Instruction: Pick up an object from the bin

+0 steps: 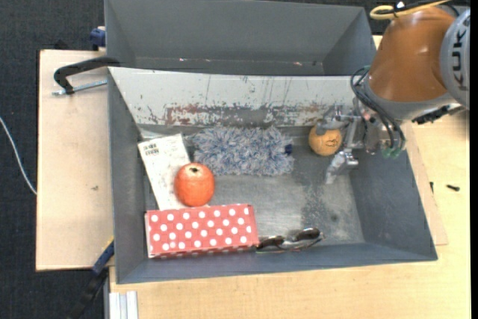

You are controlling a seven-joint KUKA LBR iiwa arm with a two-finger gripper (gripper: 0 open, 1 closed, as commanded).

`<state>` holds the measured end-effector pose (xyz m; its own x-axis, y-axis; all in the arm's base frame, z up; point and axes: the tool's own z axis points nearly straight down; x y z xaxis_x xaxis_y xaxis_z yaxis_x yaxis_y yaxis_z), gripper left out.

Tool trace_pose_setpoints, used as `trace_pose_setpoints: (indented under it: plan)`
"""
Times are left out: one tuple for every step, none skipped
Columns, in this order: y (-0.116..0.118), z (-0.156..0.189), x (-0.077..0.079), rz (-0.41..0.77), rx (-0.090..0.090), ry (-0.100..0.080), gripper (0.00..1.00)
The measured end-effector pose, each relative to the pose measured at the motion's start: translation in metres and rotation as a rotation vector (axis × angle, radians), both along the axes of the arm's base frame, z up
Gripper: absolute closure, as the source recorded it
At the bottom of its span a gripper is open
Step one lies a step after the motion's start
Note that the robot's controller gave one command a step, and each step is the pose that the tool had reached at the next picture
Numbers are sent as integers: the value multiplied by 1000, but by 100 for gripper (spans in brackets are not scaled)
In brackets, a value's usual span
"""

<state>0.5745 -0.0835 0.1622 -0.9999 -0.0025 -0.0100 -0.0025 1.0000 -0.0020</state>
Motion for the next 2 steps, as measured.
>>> trace_pose_setpoints:
  plan:
    - [13,-16,2,4,2,3,0]
    - [25,-21,-19,44,5,17,0]
